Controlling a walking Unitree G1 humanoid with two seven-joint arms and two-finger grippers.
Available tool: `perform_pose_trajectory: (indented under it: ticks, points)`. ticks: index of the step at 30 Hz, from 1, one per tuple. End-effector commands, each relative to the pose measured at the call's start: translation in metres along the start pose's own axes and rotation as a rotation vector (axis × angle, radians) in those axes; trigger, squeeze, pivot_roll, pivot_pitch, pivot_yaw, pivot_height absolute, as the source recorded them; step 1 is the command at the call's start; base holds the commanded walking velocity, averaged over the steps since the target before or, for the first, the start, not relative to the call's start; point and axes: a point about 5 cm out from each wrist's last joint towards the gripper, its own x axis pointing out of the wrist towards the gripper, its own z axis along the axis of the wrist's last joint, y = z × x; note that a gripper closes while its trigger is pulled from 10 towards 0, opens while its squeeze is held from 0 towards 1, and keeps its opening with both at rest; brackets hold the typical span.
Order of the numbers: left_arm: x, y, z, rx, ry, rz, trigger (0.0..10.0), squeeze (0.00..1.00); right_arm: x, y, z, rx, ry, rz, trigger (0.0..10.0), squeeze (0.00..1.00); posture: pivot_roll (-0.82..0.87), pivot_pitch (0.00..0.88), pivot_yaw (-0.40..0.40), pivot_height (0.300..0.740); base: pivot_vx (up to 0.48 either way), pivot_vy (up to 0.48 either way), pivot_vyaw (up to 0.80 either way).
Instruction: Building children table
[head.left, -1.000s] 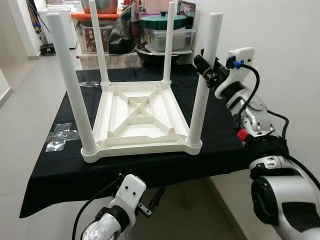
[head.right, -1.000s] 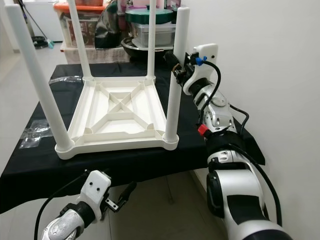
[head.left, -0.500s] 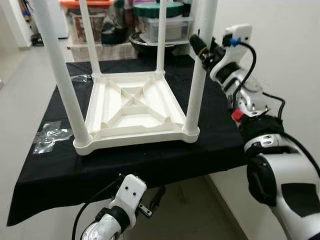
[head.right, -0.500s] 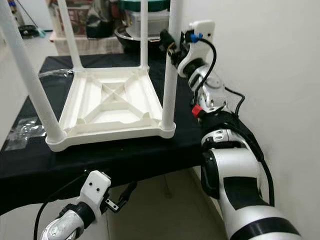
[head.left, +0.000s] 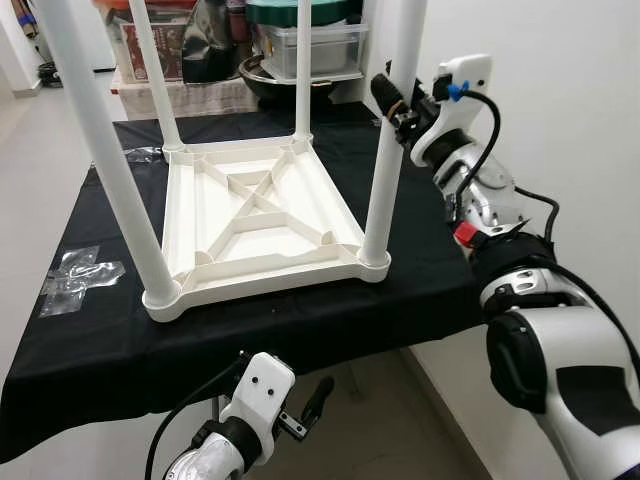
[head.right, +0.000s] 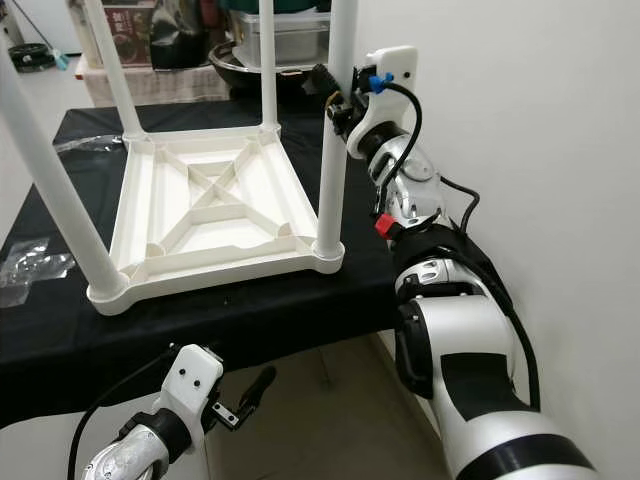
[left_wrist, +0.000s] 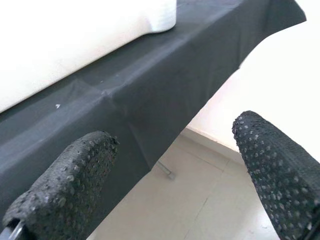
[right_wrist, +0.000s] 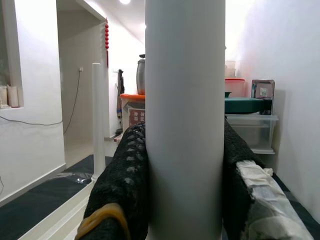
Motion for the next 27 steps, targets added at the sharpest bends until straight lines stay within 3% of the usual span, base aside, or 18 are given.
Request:
perform_pose_trajectory:
  ticks: [1, 4, 7, 8, 13, 14, 22, 27]
  points:
    - [-0.002, -0.001, -0.001, 0.0, 0.015, -0.001, 10.0, 0.0, 0.005, 0.009, 0.004, 0.029, -0.029, 0.044, 10.0, 0.0, 0.05, 0.056, -0.078, 0.74, 0.0, 0.0, 0.0]
    - [-0.002, -0.001, -0.001, -0.003, 0.014, -0.001, 10.0, 0.0, 0.004, 0.009, 0.005, 0.067, -0.06, 0.044, 10.0, 0.0, 0.05, 0.054, -0.075, 0.74, 0.0, 0.0, 0.0]
    - [-0.002, -0.002, -0.001, -0.004, 0.009, -0.001, 10.0, 0.0, 0.002, 0.009, 0.003, 0.031, -0.056, 0.046, 10.0, 0.0, 0.05, 0.045, -0.075, 0.74, 0.0, 0.0, 0.0]
    - [-0.002, -0.002, -0.001, -0.004, 0.009, -0.001, 10.0, 0.0, 0.0, 0.009, 0.0, 0.021, -0.048, 0.041, 10.0, 1.0, 0.05, 0.034, -0.072, 0.74, 0.0, 0.0, 0.0]
    - [-0.002, -0.002, -0.002, -0.003, 0.01, 0.0, 10.0, 0.0, -0.004, 0.012, -0.007, 0.028, -0.037, 0.069, 10.0, 1.0, 0.05, 0.026, -0.073, 0.74, 0.0, 0.0, 0.0]
    - [-0.002, -0.001, -0.002, -0.003, 0.011, 0.001, 10.0, 0.0, -0.006, 0.013, -0.01, 0.012, -0.036, 0.066, 10.0, 0.0, 0.05, 0.024, -0.071, 0.74, 0.0, 0.0, 0.0]
    - [-0.002, 0.0, -0.001, 0.017, 0.001, 0.009, 10.0, 0.0, -0.008, 0.01, -0.01, -0.002, -0.042, 0.029, 10.0, 0.0, 0.06, 0.013, -0.069, 0.74, 0.0, 0.0, 0.0]
    - [-0.002, 0.001, -0.001, 0.023, -0.001, 0.011, 10.0, 0.0, -0.008, 0.007, -0.006, -0.015, -0.057, 0.009, 10.0, 0.0, 0.05, 0.014, -0.068, 0.74, 0.3, -0.321, 0.0]
